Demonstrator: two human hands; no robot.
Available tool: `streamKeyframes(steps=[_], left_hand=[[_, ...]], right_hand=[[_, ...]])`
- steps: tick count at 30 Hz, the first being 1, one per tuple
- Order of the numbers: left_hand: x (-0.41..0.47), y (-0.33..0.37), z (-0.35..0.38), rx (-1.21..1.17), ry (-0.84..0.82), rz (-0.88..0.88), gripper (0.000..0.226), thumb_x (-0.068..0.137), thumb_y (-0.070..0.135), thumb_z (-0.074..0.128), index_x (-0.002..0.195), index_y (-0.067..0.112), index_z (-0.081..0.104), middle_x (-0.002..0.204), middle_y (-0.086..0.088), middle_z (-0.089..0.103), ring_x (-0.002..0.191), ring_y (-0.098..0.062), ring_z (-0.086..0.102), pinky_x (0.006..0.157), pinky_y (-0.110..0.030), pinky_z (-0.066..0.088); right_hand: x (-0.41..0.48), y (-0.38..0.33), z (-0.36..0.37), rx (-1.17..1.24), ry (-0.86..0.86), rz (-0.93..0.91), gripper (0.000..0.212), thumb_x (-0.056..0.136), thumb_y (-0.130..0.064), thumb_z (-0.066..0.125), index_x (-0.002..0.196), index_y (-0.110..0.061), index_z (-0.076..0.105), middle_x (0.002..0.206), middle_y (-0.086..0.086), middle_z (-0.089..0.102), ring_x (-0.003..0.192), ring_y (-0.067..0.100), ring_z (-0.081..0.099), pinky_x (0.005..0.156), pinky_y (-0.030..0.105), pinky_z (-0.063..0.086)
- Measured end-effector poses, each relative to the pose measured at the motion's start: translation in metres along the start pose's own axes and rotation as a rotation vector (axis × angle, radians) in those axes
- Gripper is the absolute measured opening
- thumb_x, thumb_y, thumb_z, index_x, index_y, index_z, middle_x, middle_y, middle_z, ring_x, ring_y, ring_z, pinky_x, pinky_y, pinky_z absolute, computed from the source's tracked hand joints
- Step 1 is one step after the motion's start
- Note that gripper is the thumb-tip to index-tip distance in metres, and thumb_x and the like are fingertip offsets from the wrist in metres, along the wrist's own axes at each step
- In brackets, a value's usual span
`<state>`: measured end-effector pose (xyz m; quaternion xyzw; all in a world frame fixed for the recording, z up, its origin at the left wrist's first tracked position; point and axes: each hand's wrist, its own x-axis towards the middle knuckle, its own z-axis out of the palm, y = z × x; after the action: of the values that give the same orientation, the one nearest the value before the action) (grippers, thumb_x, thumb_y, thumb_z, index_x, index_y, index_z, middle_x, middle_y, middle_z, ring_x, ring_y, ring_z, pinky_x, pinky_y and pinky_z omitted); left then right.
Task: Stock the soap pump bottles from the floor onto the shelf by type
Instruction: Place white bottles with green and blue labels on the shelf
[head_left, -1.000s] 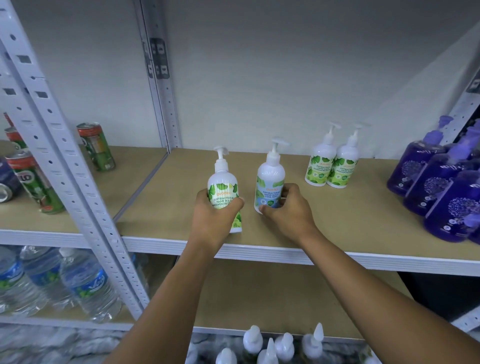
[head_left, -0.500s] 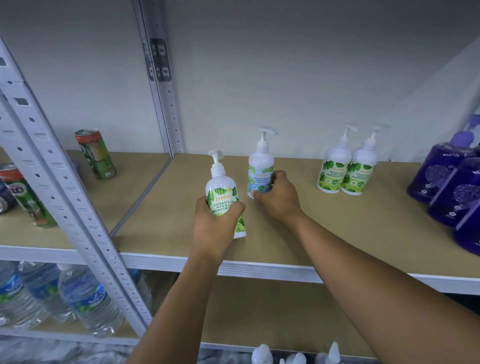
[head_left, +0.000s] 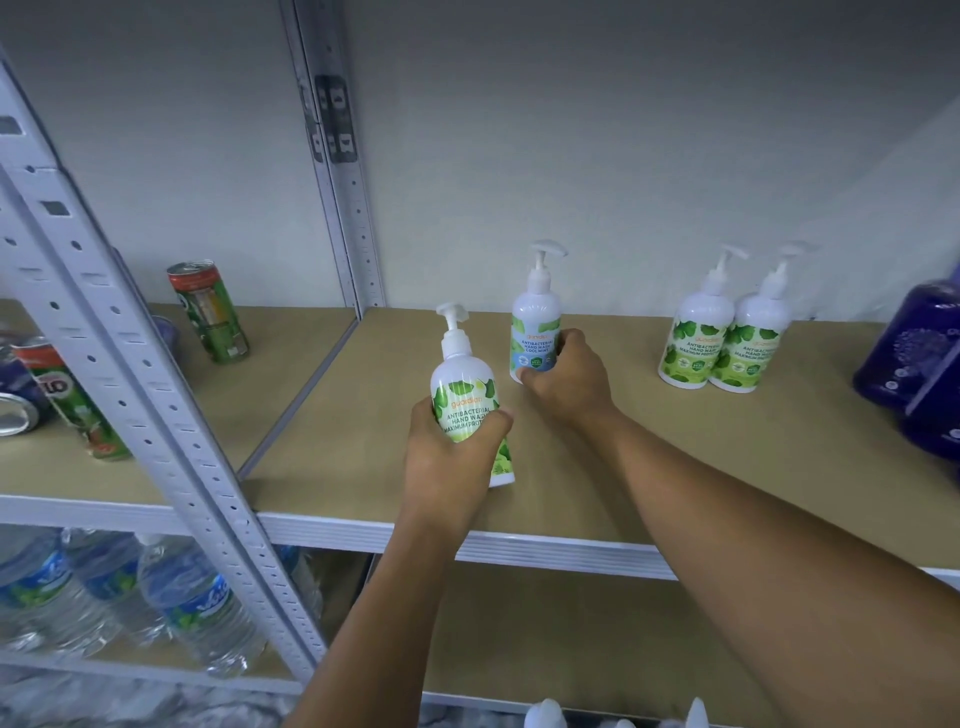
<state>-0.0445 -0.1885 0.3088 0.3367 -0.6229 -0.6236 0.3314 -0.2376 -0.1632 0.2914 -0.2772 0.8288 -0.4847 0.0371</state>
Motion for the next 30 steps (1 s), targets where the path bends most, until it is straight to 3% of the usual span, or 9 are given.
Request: streamKeyframes(steps=[5,9,11,13,15,19,23,27,30], left_hand=[[-0.001,-0.001,-0.001,0.003,-0.017,-0.003,0.032,0.084,0.027,0.078,0.106,0.015,0.057,0.094,-0.006,0.068,0.07,-0.011,0.065,0.046,-0.012,0.045],[-0.002,0.001,-0.006,0.012,-0.045,0.031,0.034,0.083,0.024,0.079,0.108,0.018,0.057,0.094,-0.003,0.068,0.069,-0.007,0.065,0.048,-0.011,0.047],[-0.003,0.001,-0.011,0.028,-0.056,0.082,0.042,0.081,0.02,0.082,0.115,0.02,0.056,0.095,-0.001,0.067,0.07,-0.004,0.065,0.05,-0.011,0.048],[-0.004,0.0,-0.019,0.054,-0.054,0.144,0.052,0.078,0.017,0.084,0.121,0.022,0.055,0.097,0.002,0.068,0.075,-0.004,0.065,0.054,-0.011,0.049],[-0.003,-0.003,-0.028,0.098,-0.027,0.205,0.059,0.076,0.017,0.086,0.125,0.023,0.054,0.099,0.008,0.067,0.08,-0.001,0.066,0.062,-0.013,0.051],[-0.003,-0.01,-0.046,0.129,-0.02,0.25,0.068,0.074,0.02,0.088,0.13,0.026,0.051,0.11,0.01,0.067,0.095,-0.006,0.068,0.084,-0.03,0.058],[-0.007,-0.017,-0.06,0.168,-0.035,0.247,0.073,0.072,0.023,0.09,0.133,0.03,0.05,0.112,0.011,0.068,0.098,-0.002,0.067,0.091,-0.037,0.058],[-0.01,-0.024,-0.072,0.284,-0.074,0.192,0.086,0.063,0.032,0.094,0.134,0.033,0.045,0.122,0.009,0.064,0.107,-0.007,0.065,0.092,-0.034,0.056],[-0.012,-0.024,-0.078,0.409,-0.052,0.18,0.071,0.066,0.028,0.092,0.123,0.027,0.05,0.12,0.007,0.062,0.109,-0.009,0.062,0.087,-0.025,0.052]], right_hand=[[-0.014,-0.001,-0.004,0.005,0.012,0.022,0.056,0.08,-0.027,0.078,0.122,-0.006,0.047,0.107,0.001,0.054,0.09,0.018,0.056,0.075,0.029,0.043],[-0.039,0.006,-0.011,-0.132,0.017,-0.062,0.024,0.082,-0.033,0.067,0.083,-0.018,0.048,0.085,-0.004,0.048,0.072,0.009,0.047,0.062,0.027,0.038],[-0.053,0.011,-0.015,-0.267,-0.075,-0.091,0.036,0.084,-0.047,0.061,0.105,-0.018,0.061,0.111,-0.001,0.057,0.102,0.011,0.055,0.081,0.029,0.046],[-0.07,0.012,-0.02,-0.345,-0.184,-0.139,0.062,0.089,-0.054,0.059,0.138,-0.016,0.053,0.143,-0.001,0.047,0.133,0.014,0.045,0.106,0.031,0.041],[-0.086,0.009,-0.024,-0.426,-0.272,-0.173,0.073,0.091,-0.059,0.054,0.149,-0.015,0.042,0.159,-0.001,0.032,0.145,0.016,0.033,0.117,0.032,0.03],[-0.104,0.002,-0.023,-0.637,-0.335,-0.175,0.075,0.094,-0.068,0.036,0.153,-0.022,0.036,0.165,0.0,0.021,0.152,0.019,0.017,0.124,0.041,0.013],[-0.111,-0.001,-0.022,-0.677,-0.317,-0.171,0.07,0.095,-0.067,0.03,0.151,-0.026,0.038,0.165,-0.003,0.023,0.153,0.019,0.015,0.124,0.044,0.008],[-0.111,-0.002,-0.021,-0.696,-0.311,-0.156,0.069,0.095,-0.067,0.029,0.151,-0.029,0.036,0.164,-0.006,0.022,0.153,0.017,0.013,0.124,0.044,0.007],[-0.111,-0.002,-0.02,-0.703,-0.305,-0.15,0.07,0.093,-0.068,0.029,0.151,-0.03,0.037,0.164,-0.007,0.024,0.152,0.016,0.015,0.124,0.044,0.008]])
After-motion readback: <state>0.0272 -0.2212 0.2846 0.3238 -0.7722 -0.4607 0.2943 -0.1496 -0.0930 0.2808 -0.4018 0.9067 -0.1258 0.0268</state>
